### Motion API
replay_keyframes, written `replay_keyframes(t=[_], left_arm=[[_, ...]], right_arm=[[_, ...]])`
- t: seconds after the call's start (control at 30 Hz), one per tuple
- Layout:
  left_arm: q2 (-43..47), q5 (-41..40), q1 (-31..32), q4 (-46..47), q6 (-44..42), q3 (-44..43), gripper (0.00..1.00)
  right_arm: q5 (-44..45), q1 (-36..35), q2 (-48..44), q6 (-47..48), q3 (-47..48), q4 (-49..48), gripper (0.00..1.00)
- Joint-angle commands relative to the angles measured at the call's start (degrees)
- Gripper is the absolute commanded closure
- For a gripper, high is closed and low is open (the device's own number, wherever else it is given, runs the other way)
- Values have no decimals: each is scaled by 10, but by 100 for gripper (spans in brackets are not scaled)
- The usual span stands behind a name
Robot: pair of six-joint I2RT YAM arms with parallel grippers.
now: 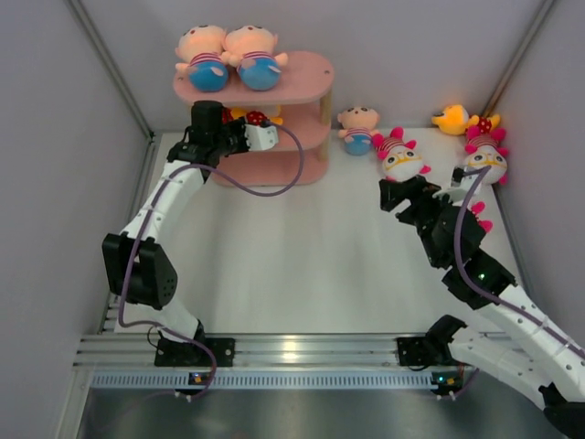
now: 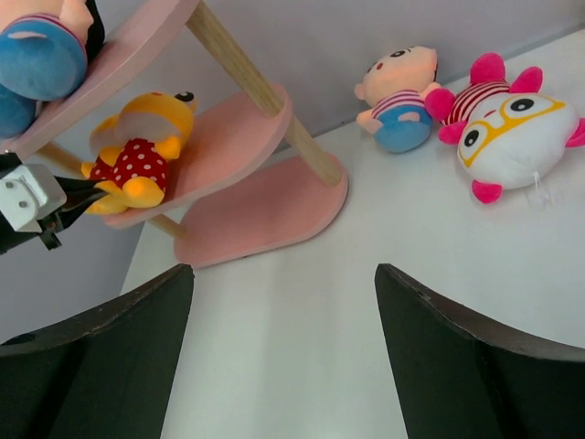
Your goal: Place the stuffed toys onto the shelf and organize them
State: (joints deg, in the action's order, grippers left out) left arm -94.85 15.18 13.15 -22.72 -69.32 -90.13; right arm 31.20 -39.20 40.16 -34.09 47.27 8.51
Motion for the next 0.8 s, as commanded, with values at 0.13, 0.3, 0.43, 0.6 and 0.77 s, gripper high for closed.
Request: replay_keyframes(t=[0.13,0.3,0.43,0.6,0.77], left_arm=[[-21,-15,-6,30,17,-21,97],[-20,-18,-5,30,22,-15,66],[-17,-21,-8,29,55,-39,40],[18,-5,-8,29,57,-14,35],[55,-16,-8,29,35,42,24]], right_arm=[[-7,12,26,13,19,6,18],[-12,27,33,12,20,12,17],[-5,51,49,19,29,36,15],[-68,176,95,53,64,69,11],[-216,376,155,60,99,34,10]])
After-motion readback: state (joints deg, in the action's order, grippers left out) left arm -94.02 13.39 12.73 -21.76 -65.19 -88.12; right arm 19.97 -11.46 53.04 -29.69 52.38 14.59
